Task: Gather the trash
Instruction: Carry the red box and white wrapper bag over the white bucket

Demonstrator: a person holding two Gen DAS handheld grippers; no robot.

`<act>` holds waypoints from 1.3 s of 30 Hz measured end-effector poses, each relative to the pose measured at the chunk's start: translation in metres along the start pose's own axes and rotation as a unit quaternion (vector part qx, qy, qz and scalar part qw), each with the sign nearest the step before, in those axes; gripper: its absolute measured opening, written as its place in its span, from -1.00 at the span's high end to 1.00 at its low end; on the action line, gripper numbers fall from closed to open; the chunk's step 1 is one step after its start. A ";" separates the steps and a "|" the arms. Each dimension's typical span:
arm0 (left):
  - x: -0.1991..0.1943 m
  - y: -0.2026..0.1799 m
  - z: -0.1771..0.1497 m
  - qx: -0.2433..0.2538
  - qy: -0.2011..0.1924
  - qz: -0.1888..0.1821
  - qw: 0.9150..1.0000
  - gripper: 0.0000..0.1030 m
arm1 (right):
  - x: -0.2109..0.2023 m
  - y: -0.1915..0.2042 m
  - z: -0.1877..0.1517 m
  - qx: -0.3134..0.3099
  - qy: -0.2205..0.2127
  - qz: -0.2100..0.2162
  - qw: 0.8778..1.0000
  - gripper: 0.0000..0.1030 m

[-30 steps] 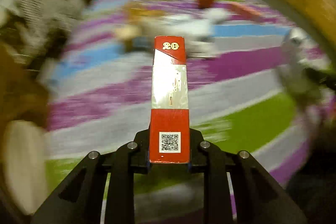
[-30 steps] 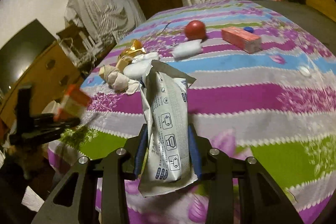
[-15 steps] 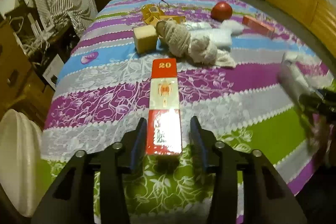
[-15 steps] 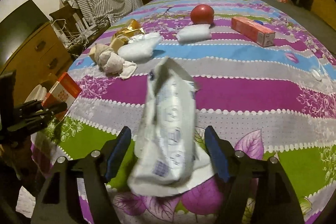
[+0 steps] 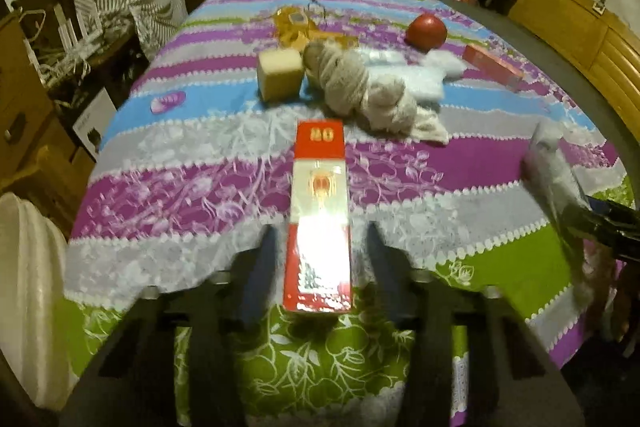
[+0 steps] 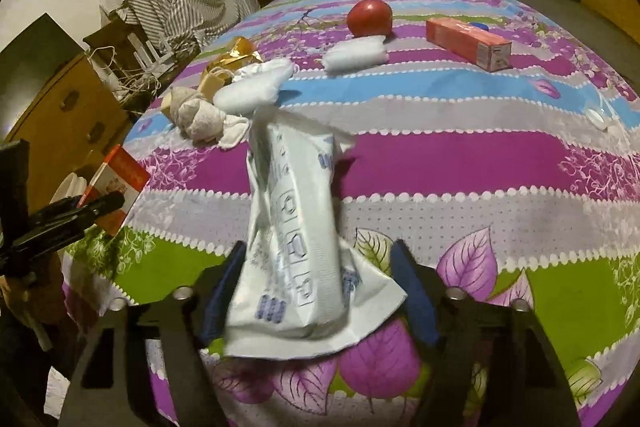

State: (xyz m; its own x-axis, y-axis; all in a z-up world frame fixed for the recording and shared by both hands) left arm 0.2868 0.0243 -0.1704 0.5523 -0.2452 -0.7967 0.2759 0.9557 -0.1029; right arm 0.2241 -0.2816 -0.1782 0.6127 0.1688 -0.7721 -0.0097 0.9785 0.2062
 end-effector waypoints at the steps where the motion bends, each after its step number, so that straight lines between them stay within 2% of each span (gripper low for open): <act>1: 0.004 0.001 -0.004 -0.004 0.009 0.001 1.000 0.60 | 0.000 0.001 -0.001 -0.003 0.001 -0.003 1.000 -0.21; 6: 0.003 0.000 -0.008 -0.027 0.000 -0.005 1.000 0.60 | -0.001 0.006 -0.004 -0.020 0.002 -0.010 1.000 -0.23; 8: 0.002 -0.002 -0.008 -0.026 -0.001 -0.005 1.000 0.60 | 0.002 0.009 -0.005 -0.033 0.004 -0.012 0.999 -0.31; 9: 0.002 -0.003 -0.009 -0.024 -0.001 -0.005 1.000 0.60 | 0.003 0.010 -0.005 -0.037 0.002 -0.014 0.999 -0.29; 10: 0.001 -0.004 -0.009 -0.022 -0.002 -0.005 1.000 0.61 | 0.004 0.010 -0.005 -0.037 -0.001 -0.016 0.999 -0.22; 11: 0.001 -0.005 -0.009 -0.022 -0.003 -0.004 1.000 0.61 | 0.003 0.009 -0.005 -0.037 -0.004 -0.016 0.999 0.03; 12: -0.001 -0.005 -0.009 -0.024 -0.004 -0.004 1.000 0.61 | 0.002 0.009 -0.004 -0.030 -0.005 -0.010 0.999 0.16; 15: -0.009 -0.005 -0.009 -0.031 -0.009 0.004 0.999 0.61 | -0.008 0.011 -0.001 -0.003 -0.013 0.004 1.000 0.22; 20: -0.034 -0.001 -0.002 -0.045 -0.027 0.018 0.998 0.61 | -0.026 0.031 0.008 -0.001 -0.025 0.018 1.000 0.22; 27: -0.071 0.027 0.008 -0.061 -0.043 0.084 0.994 0.61 | -0.040 0.092 0.024 -0.044 -0.019 0.041 0.998 0.22; 32: -0.096 0.057 0.012 -0.074 -0.054 0.115 0.989 0.61 | -0.042 0.141 0.036 -0.077 -0.011 0.059 0.995 0.22; 39: -0.141 0.122 0.010 -0.104 -0.069 0.161 0.979 0.61 | -0.041 0.244 0.059 -0.150 0.004 0.098 0.984 0.21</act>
Point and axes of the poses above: each gripper's, at about its wrist camera, not at the fingertips, and x roughly the way its jaws point, y to its left, z to its top, the point moved 10 cm from there along x, roughly the way its jaws point, and after that the axes turned 4 degrees about -z, right-handed, at the moved point
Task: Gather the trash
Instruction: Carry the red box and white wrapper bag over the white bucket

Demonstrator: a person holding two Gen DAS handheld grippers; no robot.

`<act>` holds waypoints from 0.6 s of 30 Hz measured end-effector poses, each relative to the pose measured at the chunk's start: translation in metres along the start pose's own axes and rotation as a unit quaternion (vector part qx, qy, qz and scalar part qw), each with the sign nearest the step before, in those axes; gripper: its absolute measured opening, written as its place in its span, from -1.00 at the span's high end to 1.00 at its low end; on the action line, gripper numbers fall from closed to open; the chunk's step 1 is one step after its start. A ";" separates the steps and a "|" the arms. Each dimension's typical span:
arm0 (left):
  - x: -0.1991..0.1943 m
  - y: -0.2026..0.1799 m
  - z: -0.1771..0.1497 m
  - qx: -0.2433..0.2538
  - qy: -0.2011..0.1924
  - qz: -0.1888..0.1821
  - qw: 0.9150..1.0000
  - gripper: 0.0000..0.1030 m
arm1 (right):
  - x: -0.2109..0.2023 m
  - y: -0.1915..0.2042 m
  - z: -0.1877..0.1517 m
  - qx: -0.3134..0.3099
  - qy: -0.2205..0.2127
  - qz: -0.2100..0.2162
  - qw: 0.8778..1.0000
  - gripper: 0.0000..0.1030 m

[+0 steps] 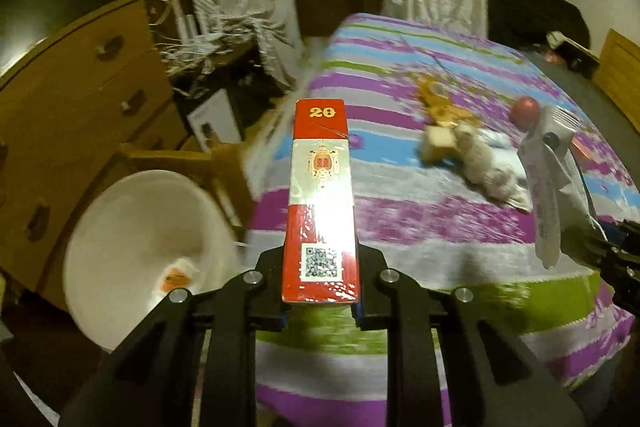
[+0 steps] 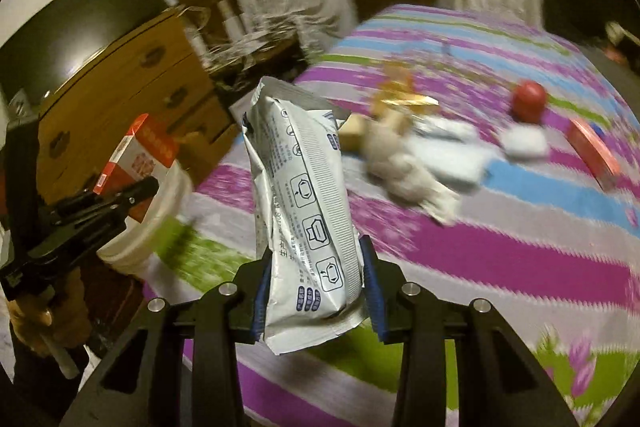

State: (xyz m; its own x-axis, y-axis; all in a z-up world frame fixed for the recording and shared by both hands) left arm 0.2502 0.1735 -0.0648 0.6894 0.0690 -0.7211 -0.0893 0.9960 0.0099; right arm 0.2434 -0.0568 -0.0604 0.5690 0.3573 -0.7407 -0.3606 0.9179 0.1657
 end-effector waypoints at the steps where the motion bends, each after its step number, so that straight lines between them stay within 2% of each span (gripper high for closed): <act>1: -0.002 0.009 0.002 -0.003 -0.002 0.007 1.000 0.61 | 0.004 0.014 0.007 -0.010 0.003 0.008 1.000 0.21; 10: -0.025 0.111 0.009 -0.031 -0.004 0.077 0.997 0.61 | 0.039 0.138 0.059 -0.067 0.047 0.077 0.994 0.20; 15: -0.032 0.156 0.008 -0.038 0.005 0.109 0.993 0.61 | 0.058 0.196 0.072 -0.095 0.080 0.090 0.988 0.19; 18: -0.031 0.175 0.004 -0.040 0.011 0.120 0.992 0.60 | 0.064 0.224 0.079 -0.114 0.084 0.087 0.986 0.18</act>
Point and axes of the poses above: each gripper's, at about its wrist camera, not at the fingertips, and x roughly the way its jaws point, y to its left, z to its top, the point moved 10 cm from there along x, roughly the way its jaws point, and after that the axes turned 4 degrees about -z, right-handed, at the moved point
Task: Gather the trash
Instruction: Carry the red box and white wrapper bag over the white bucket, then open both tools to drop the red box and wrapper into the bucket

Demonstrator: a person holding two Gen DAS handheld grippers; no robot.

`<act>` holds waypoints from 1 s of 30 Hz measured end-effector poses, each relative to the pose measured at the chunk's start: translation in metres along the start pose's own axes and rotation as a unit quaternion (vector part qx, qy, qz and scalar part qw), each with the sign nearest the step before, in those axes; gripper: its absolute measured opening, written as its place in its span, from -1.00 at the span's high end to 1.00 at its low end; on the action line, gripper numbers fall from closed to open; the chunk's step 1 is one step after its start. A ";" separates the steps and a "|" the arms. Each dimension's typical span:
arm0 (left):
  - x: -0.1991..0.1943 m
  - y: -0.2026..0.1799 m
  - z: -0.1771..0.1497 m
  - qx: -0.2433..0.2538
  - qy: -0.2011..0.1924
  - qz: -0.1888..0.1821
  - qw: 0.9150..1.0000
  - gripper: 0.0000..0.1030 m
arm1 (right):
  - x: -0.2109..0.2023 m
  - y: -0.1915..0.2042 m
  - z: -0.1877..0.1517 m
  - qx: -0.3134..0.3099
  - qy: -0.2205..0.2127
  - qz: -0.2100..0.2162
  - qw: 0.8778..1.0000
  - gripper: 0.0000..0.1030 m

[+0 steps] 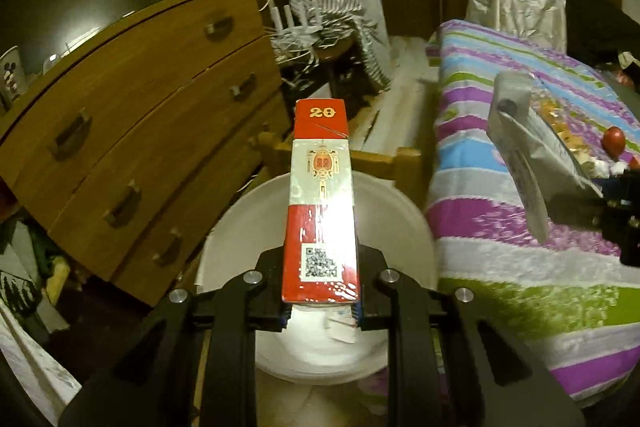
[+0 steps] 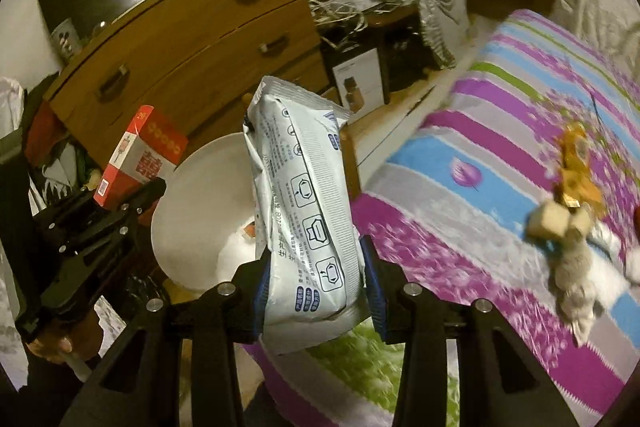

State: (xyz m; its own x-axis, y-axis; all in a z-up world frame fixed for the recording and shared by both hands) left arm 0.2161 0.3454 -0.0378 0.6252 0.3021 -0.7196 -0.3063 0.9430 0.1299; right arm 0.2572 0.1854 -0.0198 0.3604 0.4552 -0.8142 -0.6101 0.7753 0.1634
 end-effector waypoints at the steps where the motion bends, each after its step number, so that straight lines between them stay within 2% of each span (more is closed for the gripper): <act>1: 0.002 0.004 0.000 -0.001 0.002 0.002 1.000 0.60 | 0.002 0.007 0.004 -0.004 0.002 0.000 1.000 0.18; 5: 0.008 0.017 -0.003 -0.010 0.008 0.005 1.000 0.60 | 0.018 0.029 0.020 -0.020 0.017 -0.002 1.000 0.18; 8: 0.014 0.025 -0.005 -0.011 0.012 0.007 1.000 0.60 | 0.029 0.032 0.027 -0.027 0.025 0.000 0.999 0.18; 24: 0.052 0.057 -0.018 -0.029 0.045 0.011 0.998 0.58 | 0.074 0.077 0.046 -0.060 0.055 0.014 0.997 0.17; 25: 0.055 0.060 -0.019 -0.035 0.047 0.014 0.998 0.58 | 0.077 0.077 0.048 -0.060 0.054 0.016 0.997 0.13; 28: 0.062 0.064 -0.020 -0.037 0.054 0.015 0.998 0.56 | 0.084 0.082 0.054 -0.066 0.049 0.018 0.996 -0.18; 29: 0.065 0.065 -0.021 -0.036 0.060 0.014 0.997 0.26 | 0.086 0.082 0.056 -0.070 0.047 0.009 0.996 -0.48; 30: 0.068 0.066 -0.022 -0.040 0.065 0.015 0.997 -0.03 | 0.087 0.082 0.057 -0.070 0.042 0.004 0.997 -0.56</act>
Point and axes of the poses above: each gripper's, at about its wrist camera, not at the fingertips, and x roughly the way its jaws point, y to its left, z to its top, the point moved 10 cm from there along x, roughly the way its jaws point, and after that the axes turned 4 degrees about -z, right-handed, at the moved point
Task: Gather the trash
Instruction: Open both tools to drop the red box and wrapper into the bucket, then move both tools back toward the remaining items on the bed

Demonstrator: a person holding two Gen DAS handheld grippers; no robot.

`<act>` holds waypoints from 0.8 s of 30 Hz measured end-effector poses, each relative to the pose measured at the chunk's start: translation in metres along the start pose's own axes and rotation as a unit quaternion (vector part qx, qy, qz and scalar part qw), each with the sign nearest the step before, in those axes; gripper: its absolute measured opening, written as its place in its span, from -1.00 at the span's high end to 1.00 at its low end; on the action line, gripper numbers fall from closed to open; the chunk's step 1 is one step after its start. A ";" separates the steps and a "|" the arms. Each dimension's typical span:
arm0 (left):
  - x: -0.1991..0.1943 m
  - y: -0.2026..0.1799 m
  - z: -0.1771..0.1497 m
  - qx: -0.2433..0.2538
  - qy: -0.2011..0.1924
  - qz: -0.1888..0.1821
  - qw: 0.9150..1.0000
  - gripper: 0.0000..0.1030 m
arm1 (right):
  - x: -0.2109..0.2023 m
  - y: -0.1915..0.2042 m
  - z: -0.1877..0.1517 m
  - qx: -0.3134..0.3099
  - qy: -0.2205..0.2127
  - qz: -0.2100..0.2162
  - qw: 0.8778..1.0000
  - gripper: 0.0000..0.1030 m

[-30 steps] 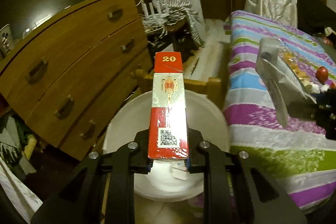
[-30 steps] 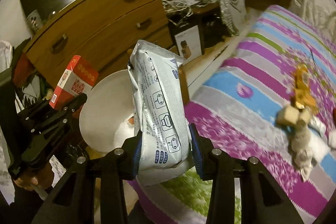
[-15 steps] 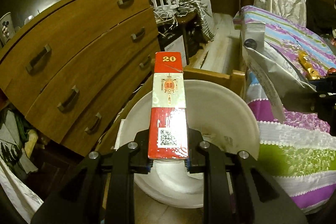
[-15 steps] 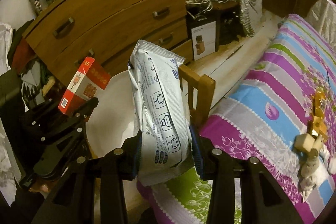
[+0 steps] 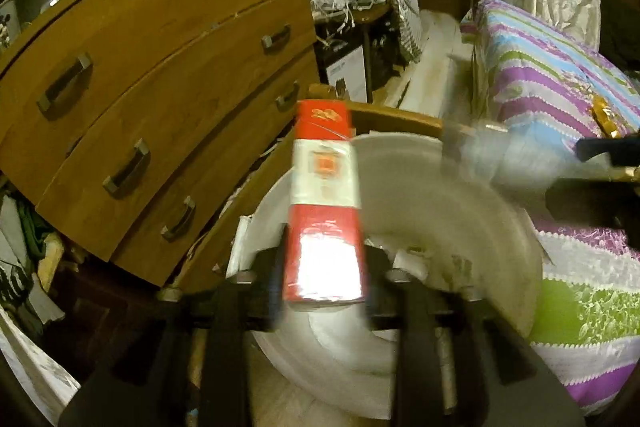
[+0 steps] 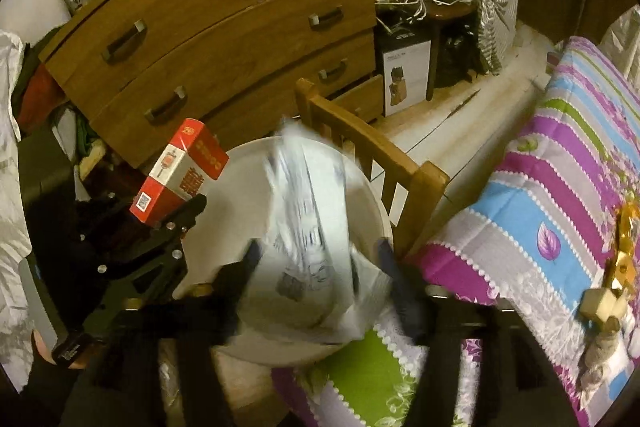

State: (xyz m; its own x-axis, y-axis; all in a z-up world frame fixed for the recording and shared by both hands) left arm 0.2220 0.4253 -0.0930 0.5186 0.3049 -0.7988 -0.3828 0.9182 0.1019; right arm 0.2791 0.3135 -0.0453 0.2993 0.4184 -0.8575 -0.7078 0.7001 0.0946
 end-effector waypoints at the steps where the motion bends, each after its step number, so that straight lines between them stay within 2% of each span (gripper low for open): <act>1: 0.000 0.003 0.001 -0.005 -0.003 0.003 1.000 -0.49 | 0.000 -0.001 0.001 0.000 -0.003 -0.003 1.000 -0.56; 3: -0.005 0.009 0.004 -0.014 -0.017 0.008 1.000 -0.50 | 0.000 -0.003 0.001 -0.002 -0.006 -0.010 1.000 -0.56; 6: -0.008 0.013 0.006 -0.029 -0.017 -0.012 0.999 -0.50 | 0.000 -0.008 -0.002 -0.005 -0.006 -0.020 1.000 -0.53; 10: -0.007 0.021 0.005 -0.047 -0.014 -0.018 0.999 -0.50 | -0.002 -0.012 -0.008 -0.004 -0.007 -0.022 1.000 -0.51; 18: -0.011 0.014 -0.004 -0.038 -0.013 -0.013 0.999 -0.50 | -0.012 -0.020 -0.019 0.011 -0.025 -0.020 0.999 -0.51; 24: -0.024 -0.011 -0.005 -0.026 -0.027 -0.021 0.999 -0.50 | -0.028 -0.038 -0.028 0.028 -0.062 -0.026 0.997 -0.51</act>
State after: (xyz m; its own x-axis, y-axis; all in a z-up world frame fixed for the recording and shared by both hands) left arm 0.2099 0.4063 -0.0779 0.5755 0.2807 -0.7681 -0.3980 0.9167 0.0367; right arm 0.2798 0.2586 -0.0390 0.4145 0.4465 -0.7930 -0.6535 0.7525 0.0821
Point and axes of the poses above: each gripper's, at about its wrist camera, not at the fingertips, and x roughly the way its jaws point, y to its left, z to its top, the point moved 10 cm from there along x, roughly the way its jaws point, and after that the axes turned 4 degrees about -z, right-handed, at the moved point
